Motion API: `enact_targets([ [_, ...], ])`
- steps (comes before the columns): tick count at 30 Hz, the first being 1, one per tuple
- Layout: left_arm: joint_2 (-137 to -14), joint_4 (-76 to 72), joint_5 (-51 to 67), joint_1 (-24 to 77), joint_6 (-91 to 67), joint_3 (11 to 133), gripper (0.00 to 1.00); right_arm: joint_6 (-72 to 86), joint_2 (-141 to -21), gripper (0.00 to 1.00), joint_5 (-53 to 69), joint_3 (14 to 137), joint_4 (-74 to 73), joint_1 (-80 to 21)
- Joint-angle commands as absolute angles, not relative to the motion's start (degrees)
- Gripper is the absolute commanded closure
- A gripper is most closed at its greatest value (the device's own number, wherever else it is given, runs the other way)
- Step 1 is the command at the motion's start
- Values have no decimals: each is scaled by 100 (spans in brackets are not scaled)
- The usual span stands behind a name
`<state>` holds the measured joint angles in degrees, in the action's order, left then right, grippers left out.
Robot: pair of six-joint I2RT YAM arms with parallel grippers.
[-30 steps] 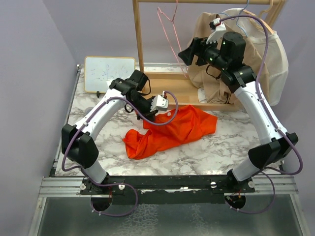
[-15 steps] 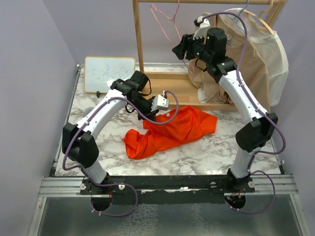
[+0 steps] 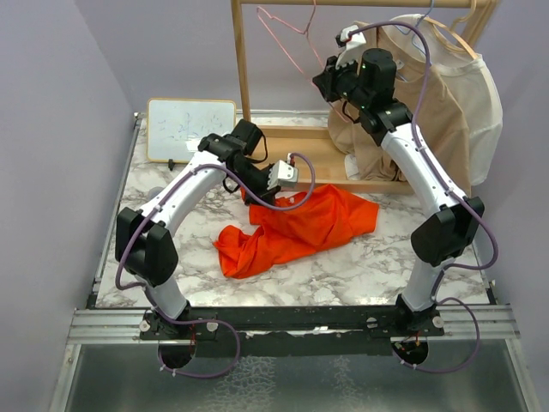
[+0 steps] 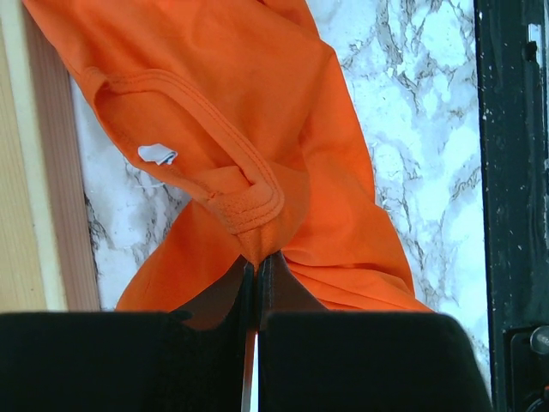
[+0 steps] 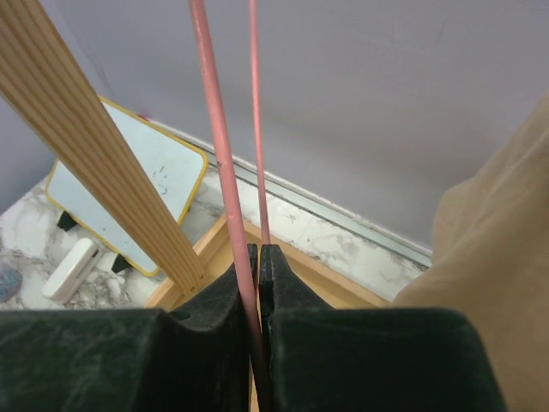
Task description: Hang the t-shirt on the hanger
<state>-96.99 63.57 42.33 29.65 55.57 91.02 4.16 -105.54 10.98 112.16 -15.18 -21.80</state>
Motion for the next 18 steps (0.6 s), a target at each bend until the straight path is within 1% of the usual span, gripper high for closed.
enact_targets([
  [1,-9910,6346,4491,2979,5481,9346,100,166,-10251,99,844,11109,-1224,-2223],
  [11,-9993,6143,4525,2979,5246,9569,100,77,-9772,99,864,10841,-648,-2223],
  [18,-10054,6095,4521,2971,5189,9602,100,40,-9660,99,888,10965,-670,-2223],
])
